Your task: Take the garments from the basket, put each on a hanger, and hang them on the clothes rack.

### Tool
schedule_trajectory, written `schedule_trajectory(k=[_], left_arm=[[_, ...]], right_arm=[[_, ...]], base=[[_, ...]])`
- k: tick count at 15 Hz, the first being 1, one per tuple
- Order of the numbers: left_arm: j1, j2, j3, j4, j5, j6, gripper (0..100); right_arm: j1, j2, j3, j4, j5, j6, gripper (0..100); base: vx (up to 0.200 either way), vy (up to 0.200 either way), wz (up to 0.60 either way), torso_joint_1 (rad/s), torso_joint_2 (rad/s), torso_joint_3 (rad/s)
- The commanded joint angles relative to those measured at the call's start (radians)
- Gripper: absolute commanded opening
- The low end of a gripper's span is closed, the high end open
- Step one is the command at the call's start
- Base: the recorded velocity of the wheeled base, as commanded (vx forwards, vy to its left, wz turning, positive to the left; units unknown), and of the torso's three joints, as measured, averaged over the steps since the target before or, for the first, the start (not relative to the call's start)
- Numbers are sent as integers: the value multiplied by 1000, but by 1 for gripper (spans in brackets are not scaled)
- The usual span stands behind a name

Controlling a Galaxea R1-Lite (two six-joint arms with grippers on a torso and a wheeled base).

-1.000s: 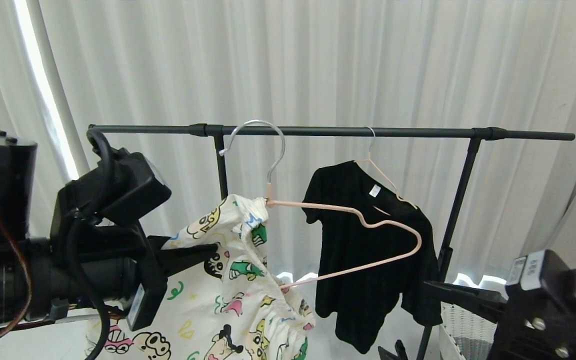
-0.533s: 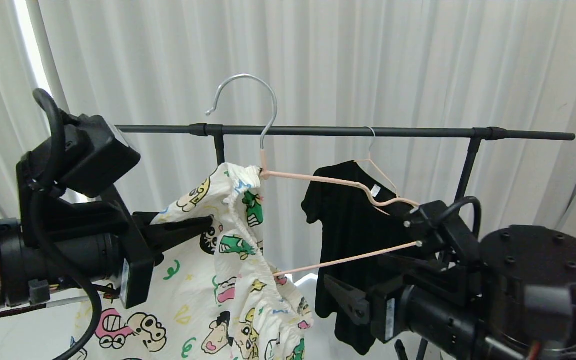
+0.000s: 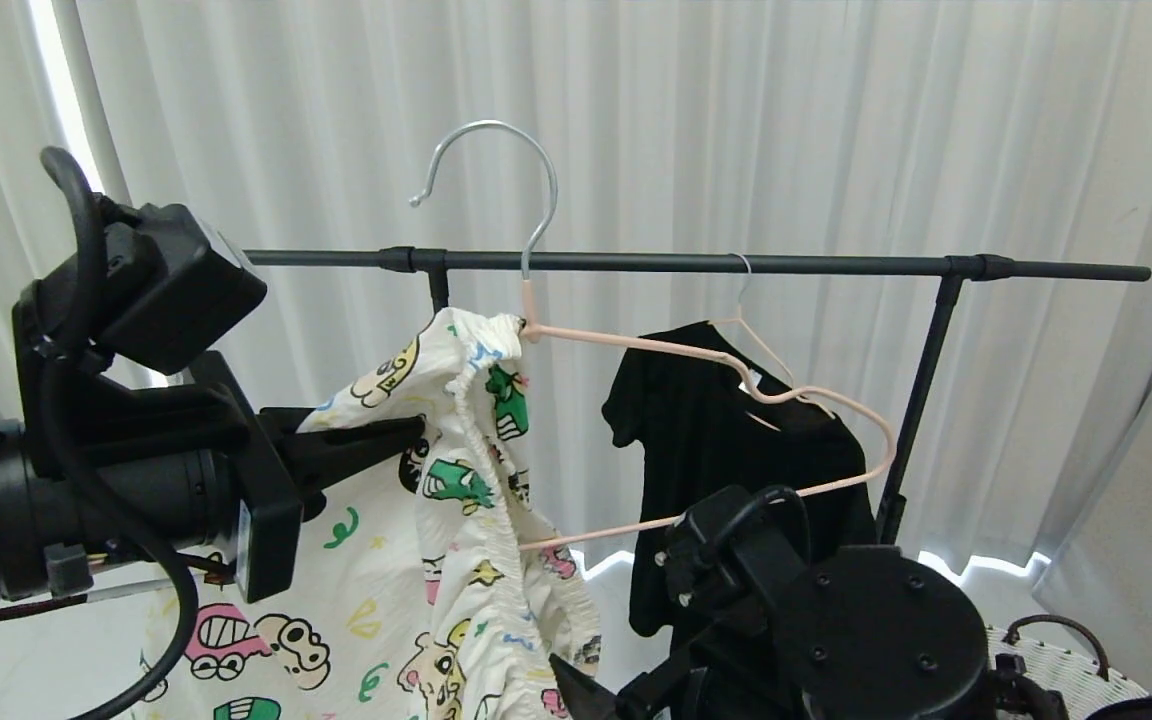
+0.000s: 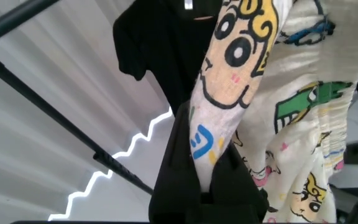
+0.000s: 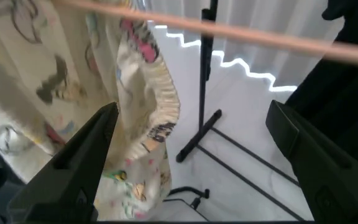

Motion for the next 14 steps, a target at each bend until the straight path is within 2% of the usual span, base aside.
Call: schedule_trajectory(k=[1, 3, 7, 12, 14], left_arm=[[1, 2, -29, 0, -1, 0, 0], [1, -3, -47, 0, -1, 0, 0], [7, 0, -47, -34, 10, 3, 0], [22, 11, -27, -35, 151, 12, 0], [25, 9, -20, -37, 159, 17, 0]], right_arm=[[6, 16, -1, 40, -1, -2, 100], [4, 13, -2, 109, -4, -1, 100], [-8, 13, -1, 110, -65, -1, 100], [-57, 3, 33, 110, -173, -8, 100], [-83, -10, 38, 110, -179, -24, 100]], base=[[0, 0, 0, 0, 0, 0], [0, 0, 0, 0, 0, 0], [0, 0, 0, 0, 0, 0], [0, 0, 0, 0, 0, 0], [0, 0, 0, 0, 0, 0]])
